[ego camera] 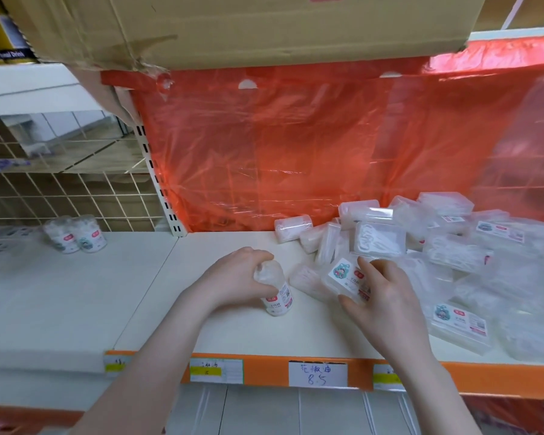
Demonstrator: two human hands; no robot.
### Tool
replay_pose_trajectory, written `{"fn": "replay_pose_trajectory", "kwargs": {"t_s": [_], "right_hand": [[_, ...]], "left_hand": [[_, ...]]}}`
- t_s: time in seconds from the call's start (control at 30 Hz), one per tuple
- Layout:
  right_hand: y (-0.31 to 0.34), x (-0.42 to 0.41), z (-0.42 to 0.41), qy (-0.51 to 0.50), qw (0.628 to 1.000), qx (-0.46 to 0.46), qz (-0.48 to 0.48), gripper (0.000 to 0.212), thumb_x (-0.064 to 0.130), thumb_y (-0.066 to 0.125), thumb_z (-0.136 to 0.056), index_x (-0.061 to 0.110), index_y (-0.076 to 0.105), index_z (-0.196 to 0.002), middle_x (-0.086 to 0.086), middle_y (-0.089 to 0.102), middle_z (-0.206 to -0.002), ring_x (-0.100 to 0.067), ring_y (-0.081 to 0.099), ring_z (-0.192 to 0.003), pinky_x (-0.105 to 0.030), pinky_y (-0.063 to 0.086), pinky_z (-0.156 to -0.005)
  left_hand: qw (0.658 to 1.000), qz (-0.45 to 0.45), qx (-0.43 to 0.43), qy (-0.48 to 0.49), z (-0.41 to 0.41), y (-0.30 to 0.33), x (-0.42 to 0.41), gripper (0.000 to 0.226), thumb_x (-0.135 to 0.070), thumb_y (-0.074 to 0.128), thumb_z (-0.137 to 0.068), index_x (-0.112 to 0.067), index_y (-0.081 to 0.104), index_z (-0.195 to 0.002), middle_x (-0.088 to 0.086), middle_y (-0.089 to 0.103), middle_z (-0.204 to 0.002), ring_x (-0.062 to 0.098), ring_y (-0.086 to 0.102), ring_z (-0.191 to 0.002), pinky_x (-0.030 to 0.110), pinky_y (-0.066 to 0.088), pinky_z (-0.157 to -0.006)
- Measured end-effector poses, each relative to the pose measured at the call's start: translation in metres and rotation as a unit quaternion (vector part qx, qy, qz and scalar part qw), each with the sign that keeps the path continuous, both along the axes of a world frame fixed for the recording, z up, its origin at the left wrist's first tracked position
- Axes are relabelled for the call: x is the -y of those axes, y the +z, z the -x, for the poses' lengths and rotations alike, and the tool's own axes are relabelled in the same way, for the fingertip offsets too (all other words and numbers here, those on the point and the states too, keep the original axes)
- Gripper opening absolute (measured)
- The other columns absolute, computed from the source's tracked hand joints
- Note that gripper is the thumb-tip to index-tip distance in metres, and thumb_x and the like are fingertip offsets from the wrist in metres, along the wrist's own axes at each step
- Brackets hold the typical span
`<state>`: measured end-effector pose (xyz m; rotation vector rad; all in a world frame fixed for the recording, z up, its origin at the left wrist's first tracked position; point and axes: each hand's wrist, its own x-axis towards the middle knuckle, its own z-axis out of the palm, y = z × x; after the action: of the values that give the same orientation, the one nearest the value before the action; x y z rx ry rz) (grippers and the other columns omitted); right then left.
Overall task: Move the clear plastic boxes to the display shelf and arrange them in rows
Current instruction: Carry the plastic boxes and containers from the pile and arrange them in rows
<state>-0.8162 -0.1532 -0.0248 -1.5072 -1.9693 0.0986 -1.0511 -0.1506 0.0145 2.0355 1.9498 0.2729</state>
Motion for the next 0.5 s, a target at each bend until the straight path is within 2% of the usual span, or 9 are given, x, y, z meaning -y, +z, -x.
{"fn": "replay_pose_trajectory", "kwargs": {"t_s": [0.17, 0.4, 0.5], "right_hand": [[-0.01, -0.003, 0.0, 0.048, 0.999, 0.008, -0.016, 0.067, 0.015, 0.085, -0.054, -0.001, 0.063, -0.115, -0.014, 0.064, -0.095, -0.037, 0.058, -0.086, -0.039, 0.05, -0.076], [-0.009, 0.005, 0.034, 0.121, 0.993, 0.006, 0.002, 0.064, 0.017, 0.081, -0.054, 0.003, 0.063, -0.113, -0.011, 0.064, -0.098, -0.034, 0.057, -0.087, -0.037, 0.05, -0.076], [-0.005, 0.013, 0.059, 0.161, 0.987, 0.013, -0.001, 0.06, 0.025, 0.07, -0.054, 0.003, 0.064, -0.11, -0.01, 0.063, -0.096, -0.033, 0.059, -0.084, -0.036, 0.052, -0.074]], "left_hand": [[0.997, -0.028, -0.008, 0.073, 0.001, -0.002, 0.021, 0.064, -0.049, 0.07, -0.072, -0.033, 0.048, -0.13, -0.006, 0.052, -0.119, 0.012, 0.05, -0.11, 0.029, 0.042, -0.091], [0.986, -0.038, -0.036, 0.159, 0.038, 0.008, 0.053, 0.056, -0.052, 0.071, -0.071, -0.031, 0.055, -0.12, -0.005, 0.055, -0.11, 0.014, 0.052, -0.102, 0.029, 0.043, -0.086], [0.981, -0.05, -0.033, 0.184, 0.058, 0.014, 0.072, 0.056, -0.051, 0.072, -0.072, -0.031, 0.055, -0.122, -0.007, 0.05, -0.101, 0.014, 0.052, -0.101, 0.029, 0.043, -0.086]]}}
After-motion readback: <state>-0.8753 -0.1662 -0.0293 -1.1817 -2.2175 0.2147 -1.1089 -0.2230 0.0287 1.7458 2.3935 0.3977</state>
